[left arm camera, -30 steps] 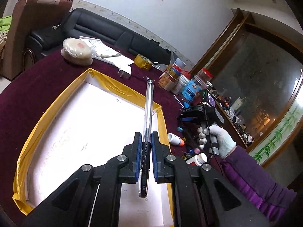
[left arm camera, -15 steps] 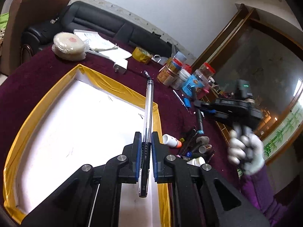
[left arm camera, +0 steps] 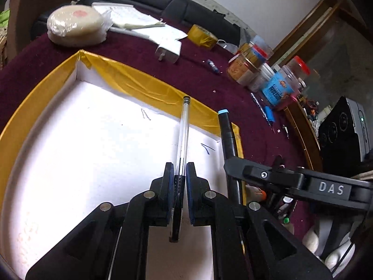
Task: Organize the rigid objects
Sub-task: 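Lower the pen into the tray and open left tool while right drops the teal-capped marker beside it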
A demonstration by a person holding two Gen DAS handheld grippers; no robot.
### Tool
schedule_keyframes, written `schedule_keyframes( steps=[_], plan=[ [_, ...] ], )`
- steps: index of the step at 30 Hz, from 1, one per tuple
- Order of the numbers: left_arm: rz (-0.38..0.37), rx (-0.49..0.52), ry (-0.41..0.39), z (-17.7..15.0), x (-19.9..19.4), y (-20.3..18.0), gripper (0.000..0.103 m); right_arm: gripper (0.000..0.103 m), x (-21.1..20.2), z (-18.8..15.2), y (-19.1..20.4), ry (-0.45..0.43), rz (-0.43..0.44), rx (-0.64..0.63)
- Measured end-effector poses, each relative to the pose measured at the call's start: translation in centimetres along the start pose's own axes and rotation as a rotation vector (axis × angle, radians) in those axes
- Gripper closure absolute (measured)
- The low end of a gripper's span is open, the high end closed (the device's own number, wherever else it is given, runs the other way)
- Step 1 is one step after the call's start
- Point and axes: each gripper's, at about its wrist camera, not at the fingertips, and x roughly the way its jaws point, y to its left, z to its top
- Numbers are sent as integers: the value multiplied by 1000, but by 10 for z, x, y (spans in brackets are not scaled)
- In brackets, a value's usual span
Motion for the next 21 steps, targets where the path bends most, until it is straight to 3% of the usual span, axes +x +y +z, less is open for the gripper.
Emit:
schedule_keyframes(
  steps=[2,5,11,13,16,21],
  plan=[
    [-15,-24,-3,-2,-1,6,87,87,1,0,4,-3,-19,-19],
    [-14,-69,-9,-6,-4,17,73,74,-10,0,7,-21,-4,-43],
    [-51,-228,-78,-21,-21,49,73,70,-63,-16,-5,-151,-25,-135],
    [-49,-261,-108,-26,-27,56,73,63,-83,-25,-12,-212,-51,-158],
    [-68,-317,-143,-32,-34,66,73,60,-104,-34,-26,-271,-90,-170],
    [-53,-288,-173,-27,-45,50,66,60,-136,-52,-35,-380,-156,-231]
  ],
)
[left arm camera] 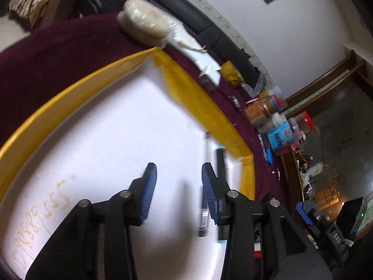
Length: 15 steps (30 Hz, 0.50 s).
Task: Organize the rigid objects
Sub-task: 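Lower the pen into the tray and open left tool while right drops the teal-capped marker beside it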
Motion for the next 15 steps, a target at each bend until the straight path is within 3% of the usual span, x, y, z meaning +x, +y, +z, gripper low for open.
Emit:
schedule_keyframes(
  steps=[3,5,8,14,15],
  plan=[
    [-35,57,-50,-4,-27,-26,51,58,-21,-5,-4,-80,-45,-42],
    [-48,98,-81,-10,-45,-45,44,49,-25,-7,-9,-120,-77,-67],
    [-72,174,-110,-26,-67,-75,36,48,-23,-11,-19,-119,-94,-67],
    [-132,171,-83,-45,-71,-92,35,48,-54,-18,-9,-195,45,-66],
    [-125,175,-84,-46,-69,-92,35,41,-56,-20,-1,-198,60,-101]
  ],
)
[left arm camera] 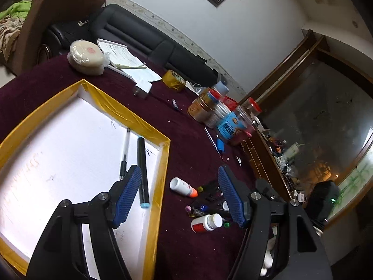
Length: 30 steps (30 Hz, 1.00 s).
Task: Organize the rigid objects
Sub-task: 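Lower the pen into the tray and open left tool while right drops the teal-capped marker beside it, then return the left tool to the pile and grasp the white red-labelled bottle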
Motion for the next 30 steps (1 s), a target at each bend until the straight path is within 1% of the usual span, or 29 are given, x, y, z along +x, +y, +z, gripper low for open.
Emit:
schedule_keyframes(
  steps=[1,2,3,4,5,7,8,10,12,16,18,20,22,23,24,25,27,29,30],
  plan=[
    [12,7,-1,-1,1,0,35,38,6,-3,10,35,11,-46],
    [21,12,-2,-2,1,0,35,38,14,-8,17,73,3,-79],
    [28,7,-1,-2,1,1,35,39,23,-13,21,102,-23,-104],
    [28,-5,7,-2,2,2,35,39,28,-16,21,111,-35,-107],
    [25,-10,20,-3,2,1,35,39,30,-17,18,114,-27,-92],
    [29,15,29,-6,0,-4,35,39,26,-16,6,99,-3,-45],
    [42,41,29,-8,0,-8,35,39,21,-15,-2,79,-13,-33],
    [56,75,39,-13,1,-15,35,39,14,-12,-16,48,-61,-31],
    [59,89,53,-19,4,-20,35,39,7,-8,-33,22,-112,-11],
    [41,120,88,-30,14,-33,35,39,-7,2,-86,-26,-195,101],
    [41,167,105,-37,20,-45,35,39,-8,2,-114,-35,-252,144],
    [58,231,126,-44,30,-58,35,39,-7,-1,-139,-35,-304,175],
    [51,262,147,-50,39,-67,35,39,-4,-8,-161,-27,-339,220],
    [50,276,160,-52,44,-71,35,39,-2,-11,-172,-4,-340,258],
    [53,284,168,-53,47,-74,35,39,-4,-9,-178,8,-322,300],
    [53,293,179,-55,52,-77,35,39,-8,-6,-184,0,-294,330],
    [46,308,195,-57,59,-81,35,39,-22,11,-182,-44,-240,344],
    [46,325,215,-60,69,-84,36,39,-38,38,-177,-94,-179,328],
    [47,325,226,-61,74,-85,36,39,-52,59,-177,-122,-144,322]
  ],
)
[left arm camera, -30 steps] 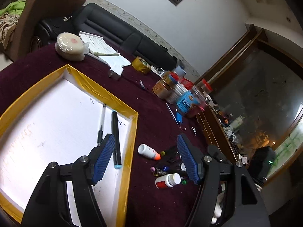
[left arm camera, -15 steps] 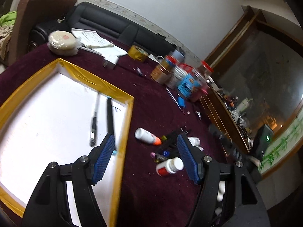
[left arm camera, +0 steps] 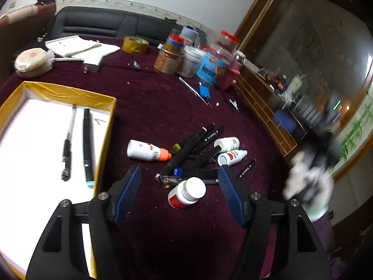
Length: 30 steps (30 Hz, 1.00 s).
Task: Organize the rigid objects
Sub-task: 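Return the left tool to the pile and grasp the white red-labelled bottle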
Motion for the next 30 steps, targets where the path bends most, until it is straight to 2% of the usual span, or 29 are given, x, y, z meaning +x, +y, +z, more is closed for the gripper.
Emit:
schedule_keyframes(
  steps=[2,4,5,7,9,10,12,17,19,23,24,28,29,30],
  plan=[
    [-8,-9,17,1,5,-1,36,38,-32,42,-3,-100,32,44],
    [-31,-14,10,0,4,-1,35,38,-86,76,-22,-273,9,129],
    [-32,-10,5,0,3,-1,36,36,-113,84,-33,-364,-16,161],
    [-19,-12,1,-2,4,2,36,25,-166,84,-53,-539,-129,199],
    [-16,-20,16,-4,9,4,36,25,-186,71,-62,-601,-221,198],
    [-13,-20,29,-5,13,3,36,25,-185,61,-65,-591,-239,200],
    [-16,1,53,-10,20,-4,36,25,-162,40,-66,-511,-225,195],
    [-11,85,51,-23,22,-26,36,25,-49,-18,-48,-179,-166,123],
    [28,125,51,-28,25,-32,36,25,-4,-41,-42,-50,-139,94],
    [105,182,52,-33,37,-38,36,25,37,-72,-48,118,-154,53],
    [127,207,48,-33,41,-40,36,25,40,-74,-50,145,-152,45],
    [177,282,15,-33,60,-47,36,25,27,-82,-52,117,-207,15],
    [190,303,0,-34,64,-48,45,25,24,-83,-54,114,-211,18],
    [192,301,33,-33,71,-46,56,25,23,-85,-54,113,-212,17]
  ],
)
